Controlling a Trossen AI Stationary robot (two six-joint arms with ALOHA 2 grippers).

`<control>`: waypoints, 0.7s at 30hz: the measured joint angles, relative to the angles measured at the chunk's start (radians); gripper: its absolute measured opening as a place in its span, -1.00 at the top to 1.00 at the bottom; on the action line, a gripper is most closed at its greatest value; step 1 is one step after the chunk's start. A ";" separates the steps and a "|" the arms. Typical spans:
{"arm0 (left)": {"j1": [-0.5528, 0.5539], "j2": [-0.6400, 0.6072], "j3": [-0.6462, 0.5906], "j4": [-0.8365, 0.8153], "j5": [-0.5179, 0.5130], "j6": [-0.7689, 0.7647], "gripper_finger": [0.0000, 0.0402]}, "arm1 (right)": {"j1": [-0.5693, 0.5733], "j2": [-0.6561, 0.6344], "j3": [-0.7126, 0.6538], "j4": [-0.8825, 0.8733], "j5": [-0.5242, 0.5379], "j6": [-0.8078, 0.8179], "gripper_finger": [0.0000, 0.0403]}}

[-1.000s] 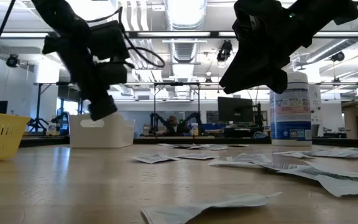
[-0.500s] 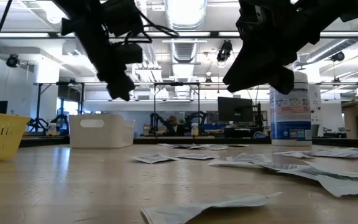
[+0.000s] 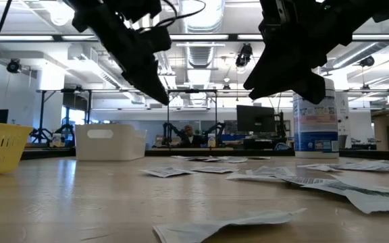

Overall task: Pick & Place First Aid Supplies
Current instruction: Put the towelette pack into the black bin

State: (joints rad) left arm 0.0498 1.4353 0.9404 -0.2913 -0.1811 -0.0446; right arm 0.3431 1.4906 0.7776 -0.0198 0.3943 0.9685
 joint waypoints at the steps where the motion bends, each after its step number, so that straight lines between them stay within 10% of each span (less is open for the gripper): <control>1: -0.012 0.001 -0.007 0.027 0.016 0.002 0.39 | 0.000 0.000 0.000 0.000 0.000 0.000 0.55; 21: -0.206 0.012 -0.224 0.557 0.024 -0.027 0.39 | -0.004 0.000 0.000 0.036 0.001 -0.089 0.34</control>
State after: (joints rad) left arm -0.1557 1.4471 0.7164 0.2655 -0.1569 -0.0713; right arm 0.3387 1.4906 0.7776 0.0166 0.3954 0.8792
